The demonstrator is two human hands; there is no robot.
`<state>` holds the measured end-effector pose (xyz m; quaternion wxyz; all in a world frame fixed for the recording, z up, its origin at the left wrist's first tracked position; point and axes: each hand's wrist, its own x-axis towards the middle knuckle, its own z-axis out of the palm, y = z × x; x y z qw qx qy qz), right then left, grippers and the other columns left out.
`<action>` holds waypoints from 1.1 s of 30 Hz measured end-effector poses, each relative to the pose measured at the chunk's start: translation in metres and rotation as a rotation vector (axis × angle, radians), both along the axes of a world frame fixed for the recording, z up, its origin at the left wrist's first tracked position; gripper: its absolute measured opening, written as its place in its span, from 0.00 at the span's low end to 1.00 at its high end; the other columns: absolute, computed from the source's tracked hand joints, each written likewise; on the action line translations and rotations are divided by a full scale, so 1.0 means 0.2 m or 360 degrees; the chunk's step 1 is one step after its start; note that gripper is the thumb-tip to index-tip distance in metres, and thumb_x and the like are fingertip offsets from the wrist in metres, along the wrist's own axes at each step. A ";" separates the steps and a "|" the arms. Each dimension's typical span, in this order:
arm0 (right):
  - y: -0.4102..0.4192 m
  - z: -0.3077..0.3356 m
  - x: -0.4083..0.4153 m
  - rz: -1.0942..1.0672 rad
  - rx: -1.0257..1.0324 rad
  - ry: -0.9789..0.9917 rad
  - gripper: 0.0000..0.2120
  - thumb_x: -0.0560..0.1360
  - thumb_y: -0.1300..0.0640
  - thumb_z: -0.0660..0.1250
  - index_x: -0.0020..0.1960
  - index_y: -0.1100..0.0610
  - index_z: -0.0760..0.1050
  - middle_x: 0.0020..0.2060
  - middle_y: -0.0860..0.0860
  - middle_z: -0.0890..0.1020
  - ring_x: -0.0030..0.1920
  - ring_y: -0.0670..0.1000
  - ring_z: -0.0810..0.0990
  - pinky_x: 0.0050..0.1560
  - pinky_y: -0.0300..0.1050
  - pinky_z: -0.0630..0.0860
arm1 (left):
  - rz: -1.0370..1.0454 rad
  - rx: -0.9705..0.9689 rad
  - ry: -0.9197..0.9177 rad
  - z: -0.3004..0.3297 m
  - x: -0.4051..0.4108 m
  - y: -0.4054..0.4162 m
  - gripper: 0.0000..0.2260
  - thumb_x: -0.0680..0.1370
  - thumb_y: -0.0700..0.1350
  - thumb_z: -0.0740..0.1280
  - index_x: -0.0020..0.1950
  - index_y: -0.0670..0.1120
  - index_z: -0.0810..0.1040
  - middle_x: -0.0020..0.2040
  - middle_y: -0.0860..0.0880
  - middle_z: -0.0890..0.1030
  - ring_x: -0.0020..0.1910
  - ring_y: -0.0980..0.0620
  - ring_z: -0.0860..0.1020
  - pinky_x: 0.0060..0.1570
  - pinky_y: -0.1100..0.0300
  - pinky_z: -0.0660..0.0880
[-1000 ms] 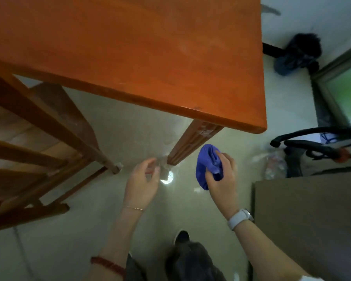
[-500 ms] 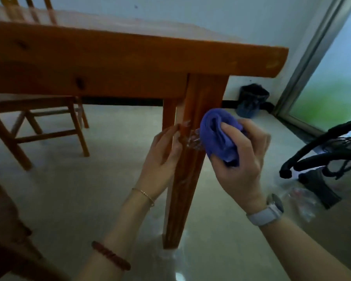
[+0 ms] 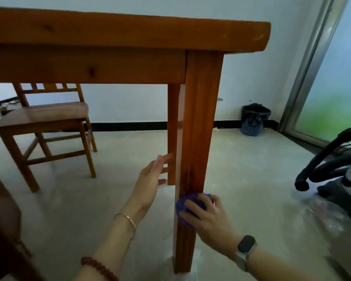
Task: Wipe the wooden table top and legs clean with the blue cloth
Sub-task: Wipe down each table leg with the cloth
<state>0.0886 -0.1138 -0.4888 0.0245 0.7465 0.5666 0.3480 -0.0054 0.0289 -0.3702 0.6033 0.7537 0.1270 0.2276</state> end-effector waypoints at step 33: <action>-0.17 -1.06 0.00 0.0087 0.0278 0.1013 0.22 0.62 0.56 0.72 0.56 0.50 0.73 0.53 0.53 0.73 0.50 0.54 0.69 0.46 0.48 0.76 | -0.0015 0.0008 0.0421 -0.85 0.03 -0.11 0.16 0.77 0.55 0.54 0.64 0.64 0.60 0.62 0.64 0.66 0.59 0.63 0.68 0.54 0.69 0.69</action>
